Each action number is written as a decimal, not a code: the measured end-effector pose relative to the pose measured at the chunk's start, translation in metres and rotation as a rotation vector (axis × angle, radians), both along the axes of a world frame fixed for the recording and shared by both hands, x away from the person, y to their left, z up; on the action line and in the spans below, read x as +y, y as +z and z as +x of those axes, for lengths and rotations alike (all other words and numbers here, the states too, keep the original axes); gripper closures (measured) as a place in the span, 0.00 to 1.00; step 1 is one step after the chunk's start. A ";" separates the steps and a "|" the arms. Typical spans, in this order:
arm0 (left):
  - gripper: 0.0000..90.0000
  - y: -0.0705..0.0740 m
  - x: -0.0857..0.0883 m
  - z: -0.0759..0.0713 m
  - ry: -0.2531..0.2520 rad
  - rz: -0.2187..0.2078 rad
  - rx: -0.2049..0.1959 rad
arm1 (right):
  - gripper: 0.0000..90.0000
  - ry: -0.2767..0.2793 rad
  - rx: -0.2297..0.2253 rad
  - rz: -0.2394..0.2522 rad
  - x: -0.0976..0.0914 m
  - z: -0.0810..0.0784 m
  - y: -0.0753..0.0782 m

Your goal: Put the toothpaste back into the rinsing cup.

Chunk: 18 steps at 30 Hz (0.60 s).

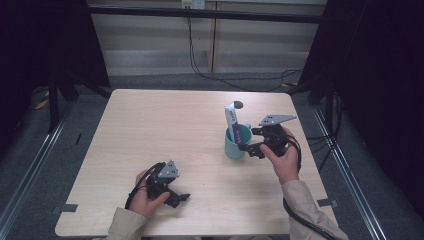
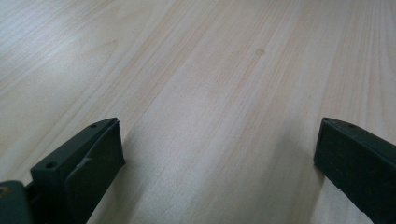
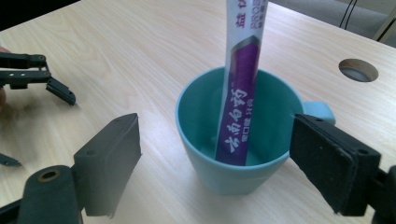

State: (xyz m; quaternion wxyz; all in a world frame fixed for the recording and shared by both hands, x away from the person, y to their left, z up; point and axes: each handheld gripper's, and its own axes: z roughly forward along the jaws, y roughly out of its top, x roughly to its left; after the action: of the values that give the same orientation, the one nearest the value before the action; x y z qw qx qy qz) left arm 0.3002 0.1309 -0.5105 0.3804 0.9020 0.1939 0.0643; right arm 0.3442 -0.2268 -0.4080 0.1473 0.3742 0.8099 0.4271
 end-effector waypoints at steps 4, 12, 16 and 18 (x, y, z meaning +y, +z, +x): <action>0.01 0.000 0.000 0.000 0.003 0.005 -0.001 | 0.18 0.030 0.014 -0.020 0.002 -0.006 -0.002; 0.01 0.000 0.000 0.000 0.002 0.005 -0.001 | 0.18 0.056 0.020 -0.021 -0.001 -0.017 -0.001; 0.01 0.000 0.000 0.000 0.003 0.003 -0.002 | 0.18 0.058 0.021 -0.020 -0.002 -0.021 -0.002; 0.01 0.000 0.000 0.000 0.004 0.002 -0.001 | 0.18 0.060 0.022 -0.028 -0.002 -0.023 -0.003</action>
State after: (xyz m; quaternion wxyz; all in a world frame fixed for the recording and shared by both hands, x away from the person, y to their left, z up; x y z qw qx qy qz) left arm 0.2999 0.1308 -0.5105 0.3793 0.9020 0.1956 0.0659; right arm 0.3214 -0.2287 -0.4107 0.1306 0.3526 0.8282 0.4157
